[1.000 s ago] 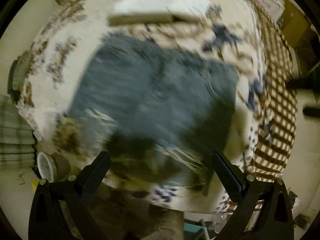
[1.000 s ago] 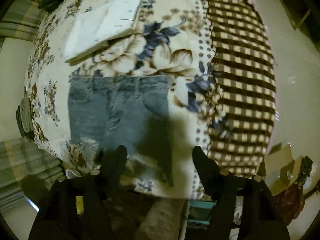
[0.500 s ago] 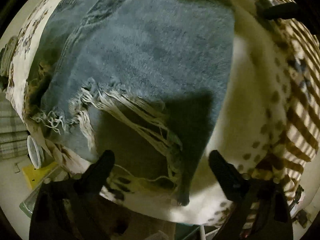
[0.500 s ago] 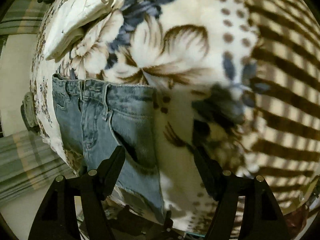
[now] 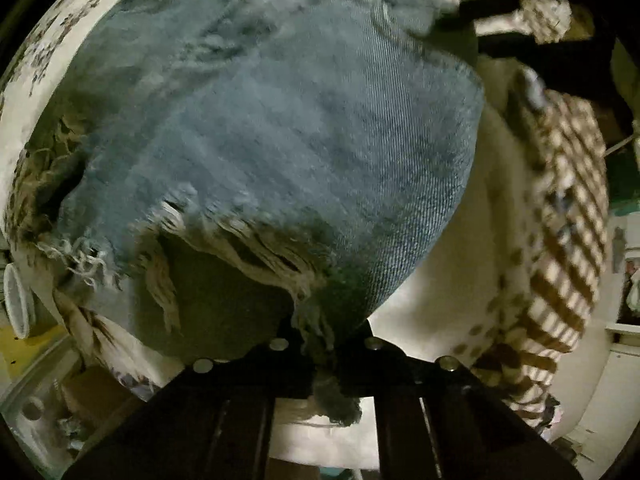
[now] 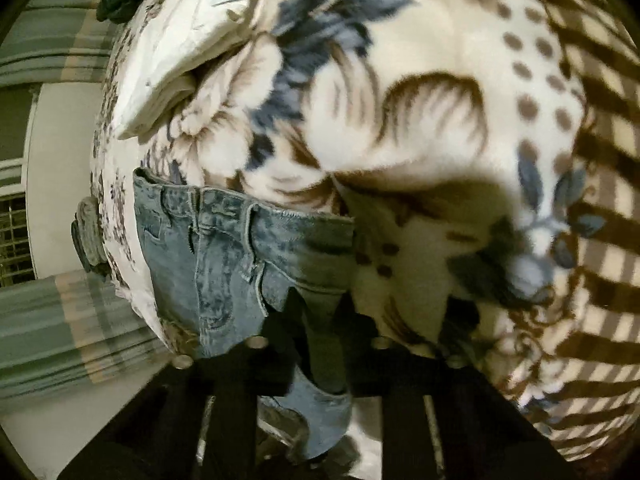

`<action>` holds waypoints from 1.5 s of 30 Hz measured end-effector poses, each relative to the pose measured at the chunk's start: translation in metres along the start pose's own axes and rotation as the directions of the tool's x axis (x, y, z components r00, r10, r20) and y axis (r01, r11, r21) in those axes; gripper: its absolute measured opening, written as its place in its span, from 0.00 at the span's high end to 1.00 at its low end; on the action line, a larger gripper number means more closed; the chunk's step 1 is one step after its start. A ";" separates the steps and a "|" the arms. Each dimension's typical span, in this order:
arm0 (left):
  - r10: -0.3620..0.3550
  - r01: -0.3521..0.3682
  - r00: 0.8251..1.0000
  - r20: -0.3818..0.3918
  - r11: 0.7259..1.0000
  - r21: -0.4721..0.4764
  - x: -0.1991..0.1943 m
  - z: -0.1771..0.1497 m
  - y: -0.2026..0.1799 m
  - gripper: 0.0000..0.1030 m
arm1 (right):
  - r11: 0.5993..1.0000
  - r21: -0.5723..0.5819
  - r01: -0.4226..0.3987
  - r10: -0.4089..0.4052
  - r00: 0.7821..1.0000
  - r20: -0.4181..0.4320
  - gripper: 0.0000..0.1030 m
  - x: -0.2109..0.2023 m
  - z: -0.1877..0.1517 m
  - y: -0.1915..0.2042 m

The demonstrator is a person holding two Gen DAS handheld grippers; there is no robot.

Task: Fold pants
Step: 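Lift the hem with both grippers and fold it over onto the waistband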

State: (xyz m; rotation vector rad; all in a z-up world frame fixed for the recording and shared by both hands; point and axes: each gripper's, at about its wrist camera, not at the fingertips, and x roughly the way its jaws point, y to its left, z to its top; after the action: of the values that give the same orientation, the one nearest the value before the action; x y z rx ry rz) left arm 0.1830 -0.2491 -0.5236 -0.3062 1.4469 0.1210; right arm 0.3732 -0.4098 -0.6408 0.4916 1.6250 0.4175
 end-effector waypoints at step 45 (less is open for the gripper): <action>-0.151 0.230 0.965 0.215 0.880 -0.416 -0.064 0.116 0.353 0.96 | 0.854 -0.380 0.355 -0.339 0.934 0.112 0.96 0.139 0.044 0.388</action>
State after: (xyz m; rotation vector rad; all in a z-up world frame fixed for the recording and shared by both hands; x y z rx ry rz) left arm 0.1926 0.1271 -0.4964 -0.7889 1.1933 0.3076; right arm 0.4335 -0.0095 -0.5532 -0.1025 1.4991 0.4434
